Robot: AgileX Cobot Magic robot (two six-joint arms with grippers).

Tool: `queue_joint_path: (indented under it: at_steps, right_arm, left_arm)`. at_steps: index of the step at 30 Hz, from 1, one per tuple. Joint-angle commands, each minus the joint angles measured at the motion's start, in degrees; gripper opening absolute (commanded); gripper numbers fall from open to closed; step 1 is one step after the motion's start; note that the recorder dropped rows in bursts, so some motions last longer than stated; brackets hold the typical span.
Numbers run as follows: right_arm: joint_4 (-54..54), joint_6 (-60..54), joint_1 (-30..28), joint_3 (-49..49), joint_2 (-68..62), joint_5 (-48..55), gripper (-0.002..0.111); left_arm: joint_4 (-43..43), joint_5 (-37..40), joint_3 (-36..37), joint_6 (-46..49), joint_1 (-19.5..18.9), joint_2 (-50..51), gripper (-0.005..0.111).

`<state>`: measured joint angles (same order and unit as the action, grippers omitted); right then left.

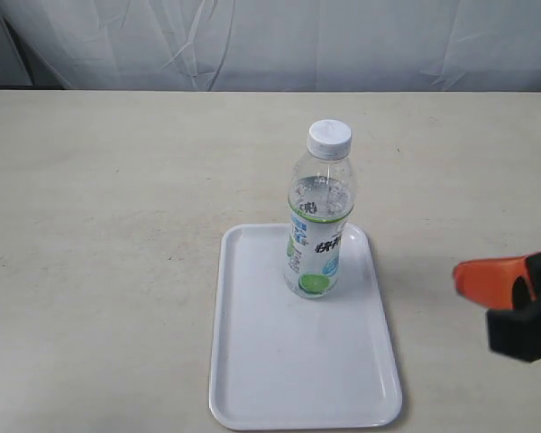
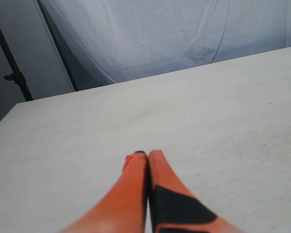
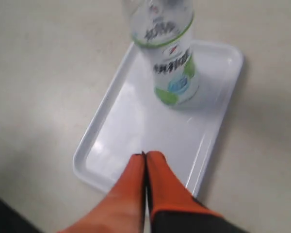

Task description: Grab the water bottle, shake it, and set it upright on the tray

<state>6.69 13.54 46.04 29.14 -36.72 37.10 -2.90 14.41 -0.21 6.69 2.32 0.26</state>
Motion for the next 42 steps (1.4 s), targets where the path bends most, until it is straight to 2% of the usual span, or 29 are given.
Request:
queue_joint_path:
  at_steps: [1,2,6,8,11,17,42]
  right_arm:
    - [-0.7,-0.3,-12.3,-8.7,12.3,-15.9,0.002]
    - [-0.5,-0.3,-18.2,-13.9,17.9,-22.1,0.002]
    - [-1.0,-1.0,-33.6,-25.7,32.9,-28.7,0.002]
    - [-0.4,-1.0,-39.1,-28.3,36.7,-28.7,0.002]
    - [0.3,-1.0,-43.7,-29.1,36.7,-28.6,0.002]
    - [0.0,-1.0,-45.7,-29.1,36.7,-23.8,0.002]
    - [0.9,-1.0,-45.7,-29.1,36.7,-24.0,0.002]
  left_arm:
    - [0.2,-0.8,0.2,-0.2,0.1,-0.3,0.0]
    - [0.2,-0.8,0.2,-0.2,0.1,-0.3,0.0]
    - [0.2,-0.8,0.2,-0.2,0.1,-0.3,0.0]
    - [0.2,-0.8,0.2,-0.2,0.1,-0.3,0.0]
    - [0.2,-0.8,0.2,-0.2,0.1,-0.3,0.0]
    - [0.2,-0.8,0.2,-0.2,0.1,-0.3,0.0]
    - [0.2,-0.8,0.2,-0.1,0.1,-0.3,0.0]
